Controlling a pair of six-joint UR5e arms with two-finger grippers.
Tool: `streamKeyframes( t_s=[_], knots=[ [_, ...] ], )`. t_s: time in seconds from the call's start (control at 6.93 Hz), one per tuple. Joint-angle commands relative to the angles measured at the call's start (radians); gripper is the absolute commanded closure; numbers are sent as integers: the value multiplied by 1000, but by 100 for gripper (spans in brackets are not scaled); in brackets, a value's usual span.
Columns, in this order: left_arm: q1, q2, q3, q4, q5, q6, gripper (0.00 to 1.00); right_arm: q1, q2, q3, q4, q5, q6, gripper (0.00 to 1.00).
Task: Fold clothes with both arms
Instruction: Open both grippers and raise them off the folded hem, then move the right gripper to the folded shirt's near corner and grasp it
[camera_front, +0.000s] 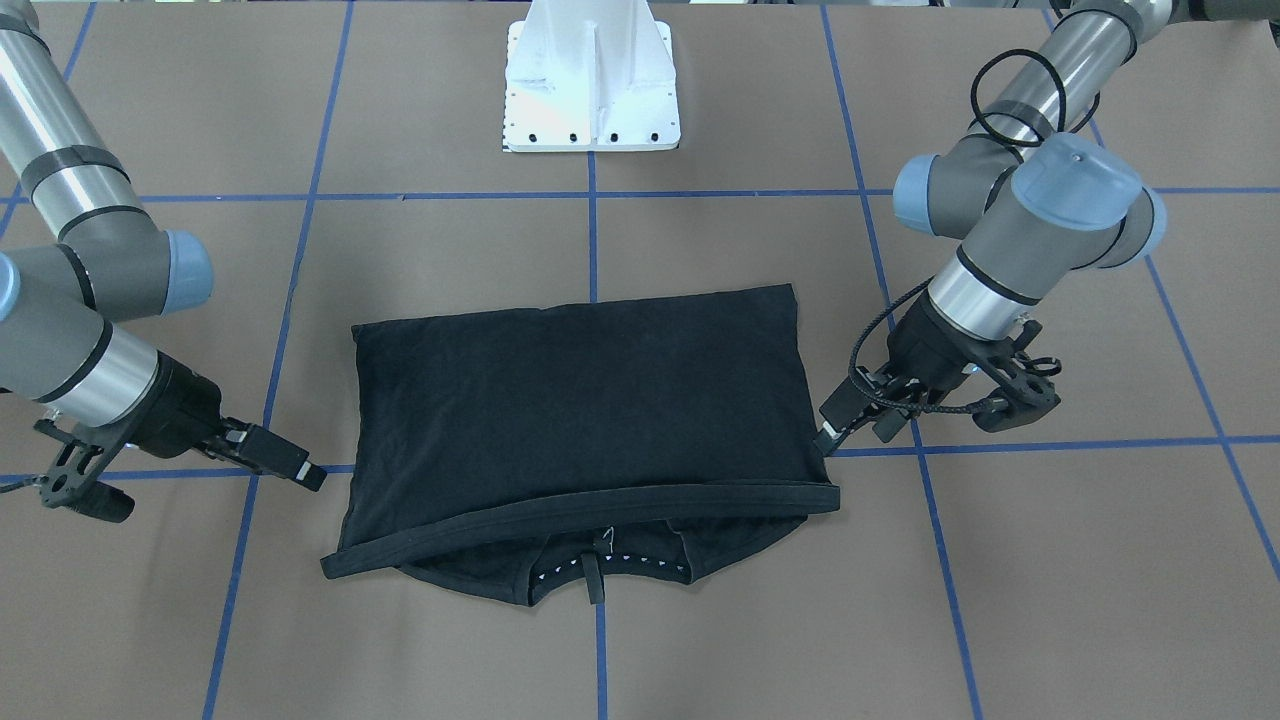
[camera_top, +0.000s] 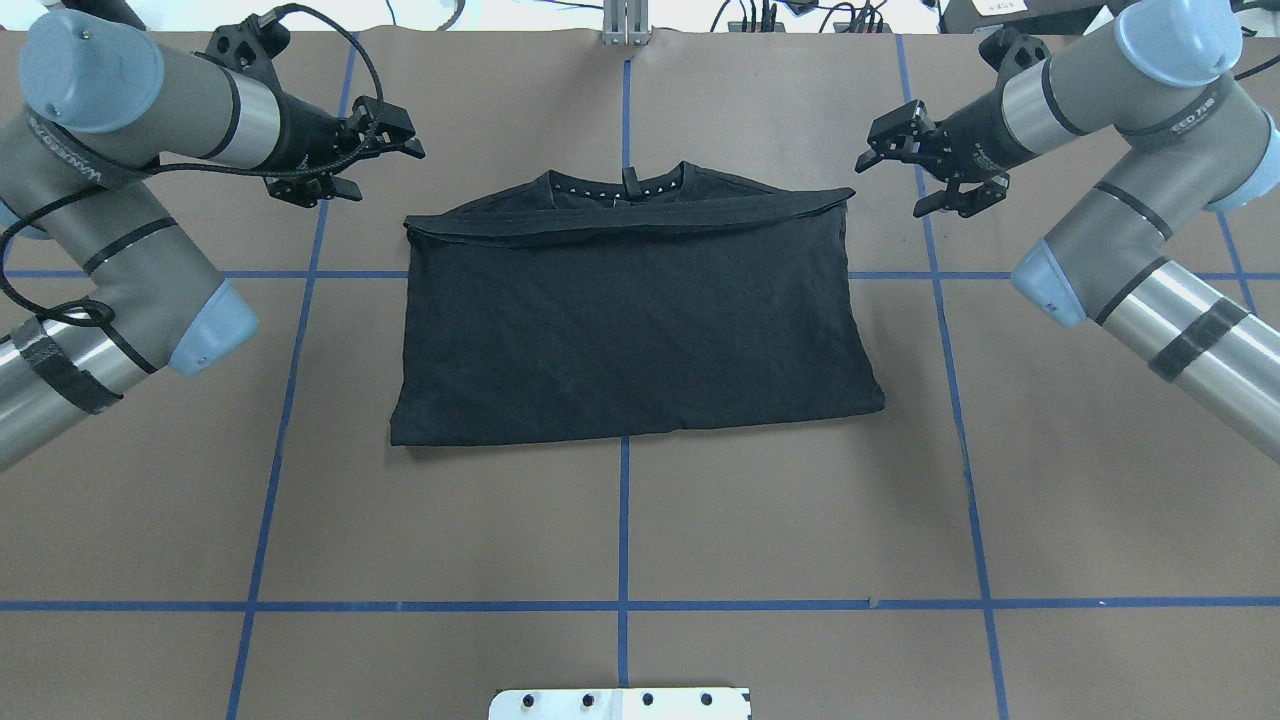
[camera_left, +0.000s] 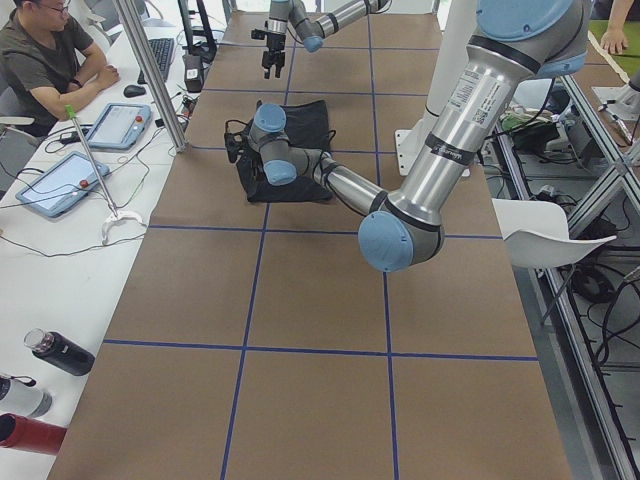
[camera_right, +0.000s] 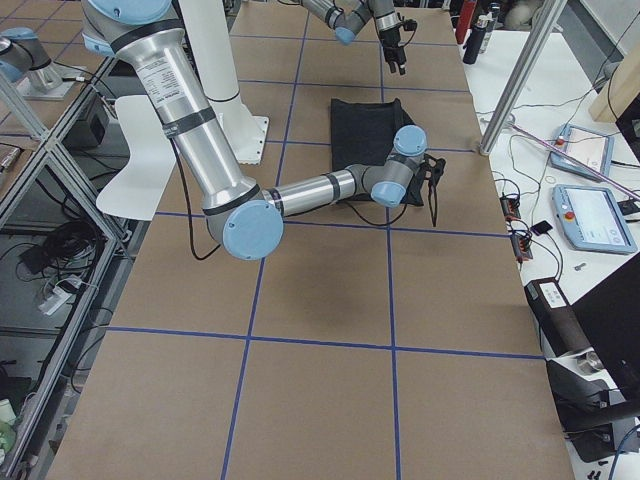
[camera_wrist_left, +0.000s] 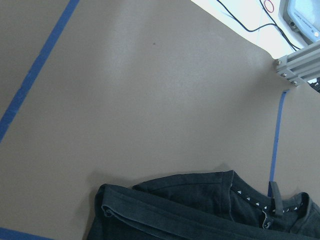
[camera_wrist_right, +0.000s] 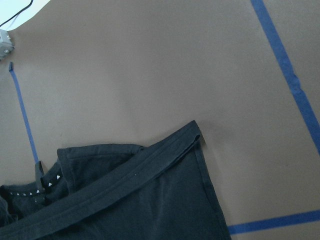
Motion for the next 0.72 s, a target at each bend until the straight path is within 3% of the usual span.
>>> streamKeyframes(
  t_s=[0.0,0.29,0.58],
  knots=[
    [-3,3,-82,84,-1,-1,0,-99,-141,156,-1,2,0,1],
    [-1,3,-150,166,-2,-1,0,-206,-174,169,-1,-12,0,1],
    [-1,4,-150,166,-2,-1,0,-248,-189,166,-1,-15,-5,1]
  ],
)
